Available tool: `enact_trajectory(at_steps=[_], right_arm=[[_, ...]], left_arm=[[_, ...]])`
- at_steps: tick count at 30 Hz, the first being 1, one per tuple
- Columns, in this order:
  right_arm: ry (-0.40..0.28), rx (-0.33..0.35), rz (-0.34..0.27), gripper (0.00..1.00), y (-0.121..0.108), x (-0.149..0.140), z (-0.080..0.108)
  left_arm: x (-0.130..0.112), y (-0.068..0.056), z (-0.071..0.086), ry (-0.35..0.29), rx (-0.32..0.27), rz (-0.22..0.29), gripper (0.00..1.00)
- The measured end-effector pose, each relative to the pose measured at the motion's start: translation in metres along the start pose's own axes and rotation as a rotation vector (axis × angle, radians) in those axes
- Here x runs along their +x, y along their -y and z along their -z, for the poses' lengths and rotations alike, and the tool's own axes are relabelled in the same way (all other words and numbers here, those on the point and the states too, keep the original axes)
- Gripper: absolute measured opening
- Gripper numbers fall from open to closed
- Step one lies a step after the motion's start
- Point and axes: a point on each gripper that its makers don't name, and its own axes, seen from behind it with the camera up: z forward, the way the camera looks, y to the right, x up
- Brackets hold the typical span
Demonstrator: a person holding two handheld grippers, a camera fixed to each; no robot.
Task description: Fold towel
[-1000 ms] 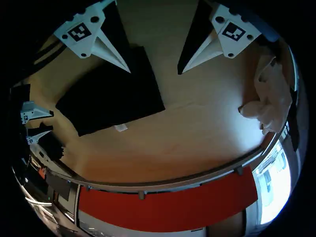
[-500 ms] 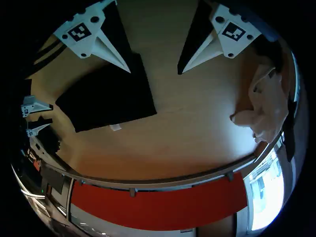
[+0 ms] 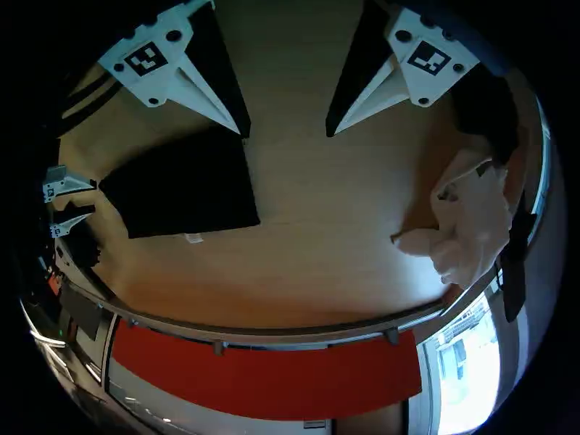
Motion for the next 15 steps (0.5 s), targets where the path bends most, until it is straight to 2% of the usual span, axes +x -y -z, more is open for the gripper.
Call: enact_trajectory(at_steps=[9, 15], right_arm=[[0.038, 0.035, 0.023, 0.74, 0.002, -0.011, -0.005], [0.065, 0.071, 0.053, 0.61, 0.005, -0.019, -0.008]], left_arm=[[-0.01, 0.015, 0.015, 0.001, 0.029, 0.029, 0.76], [-0.017, 0.02, 0.02, 0.004, 0.037, 0.034, 0.76]])
